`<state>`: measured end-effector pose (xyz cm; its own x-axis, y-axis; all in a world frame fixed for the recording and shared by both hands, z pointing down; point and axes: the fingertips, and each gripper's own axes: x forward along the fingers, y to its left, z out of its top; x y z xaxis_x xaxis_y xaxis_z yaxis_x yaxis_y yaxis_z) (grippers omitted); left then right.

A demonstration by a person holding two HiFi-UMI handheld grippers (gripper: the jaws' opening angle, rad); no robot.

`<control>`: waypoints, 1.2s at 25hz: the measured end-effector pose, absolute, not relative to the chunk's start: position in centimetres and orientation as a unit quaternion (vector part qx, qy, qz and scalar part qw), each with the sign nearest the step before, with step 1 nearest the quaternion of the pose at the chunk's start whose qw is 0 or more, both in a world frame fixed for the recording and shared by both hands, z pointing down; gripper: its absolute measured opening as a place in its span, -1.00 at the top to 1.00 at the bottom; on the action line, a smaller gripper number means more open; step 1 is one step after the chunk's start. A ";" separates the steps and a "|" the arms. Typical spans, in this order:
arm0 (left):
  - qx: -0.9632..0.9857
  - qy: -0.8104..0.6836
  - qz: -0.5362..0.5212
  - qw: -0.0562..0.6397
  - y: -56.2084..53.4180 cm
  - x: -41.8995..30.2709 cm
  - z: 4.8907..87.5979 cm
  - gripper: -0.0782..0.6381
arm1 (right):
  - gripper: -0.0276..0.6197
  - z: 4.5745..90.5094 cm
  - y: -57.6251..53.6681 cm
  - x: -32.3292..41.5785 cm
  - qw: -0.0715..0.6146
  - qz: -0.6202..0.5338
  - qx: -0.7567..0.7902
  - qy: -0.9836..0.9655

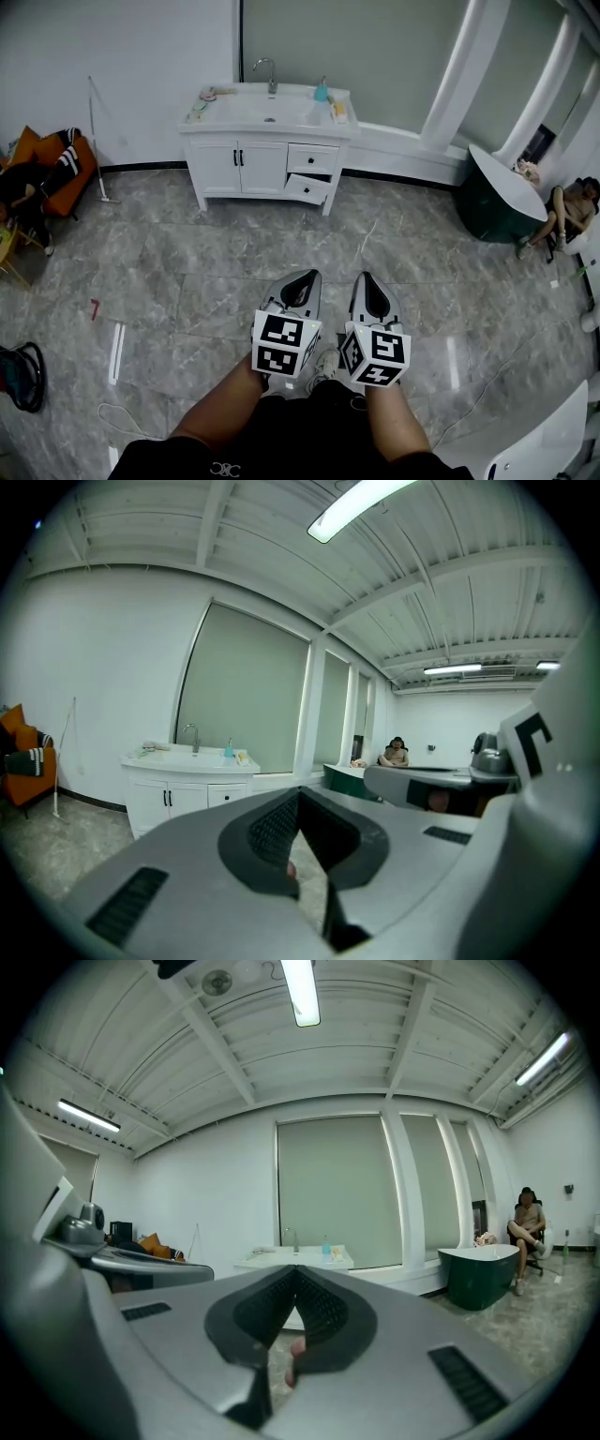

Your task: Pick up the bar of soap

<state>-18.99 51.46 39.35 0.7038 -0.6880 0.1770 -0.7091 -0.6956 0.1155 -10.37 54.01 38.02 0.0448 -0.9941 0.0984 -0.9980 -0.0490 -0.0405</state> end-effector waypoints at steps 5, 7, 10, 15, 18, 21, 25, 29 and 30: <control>0.917 -0.383 0.069 0.086 49.8 -18.8 40.0 0.78 | 0.91 38.5 52.2 -10.2 0.016 0.060 0.717 -0.694; 0.916 -0.386 0.070 0.083 48.7 -18.6 40.0 0.78 | 0.91 38.3 51.1 -10.0 0.009 0.061 0.714 -0.698; 0.915 -0.389 0.072 0.078 46.9 -18.0 40.0 0.78 | 0.91 37.9 49.1 -9.3 0.004 0.058 0.712 -0.700; 0.913 -0.394 0.078 0.072 42.6 -15.8 39.8 0.78 | 0.91 37.8 44.6 -6.8 0.000 0.058 0.710 -0.702; 0.910 -0.400 0.083 0.072 40.0 -14.1 39.7 0.78 | 0.91 37.5 41.9 -4.8 0.001 0.059 0.708 -0.704; 0.908 -0.405 0.082 0.074 37.3 -12.2 39.1 0.78 | 0.91 36.9 39.2 -2.7 0.001 0.057 0.704 -0.708; 0.904 -0.411 0.086 0.078 33.6 -9.1 38.6 0.78 | 0.91 36.4 35.7 0.5 0.001 0.059 0.702 -0.710; 0.903 -0.413 0.091 0.076 30.7 -5.7 38.4 0.78 | 0.91 36.5 32.8 4.0 0.001 0.064 0.699 -0.712; 0.903 -0.413 0.092 0.074 30.1 -4.8 38.4 0.78 | 0.91 36.5 32.1 4.8 0.001 0.064 0.698 -0.713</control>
<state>-4.80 30.07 38.41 0.6418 -0.7324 0.2273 -0.7597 -0.6478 0.0576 4.77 32.06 36.54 -0.0247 -0.9956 0.0908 -0.9959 0.0166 -0.0889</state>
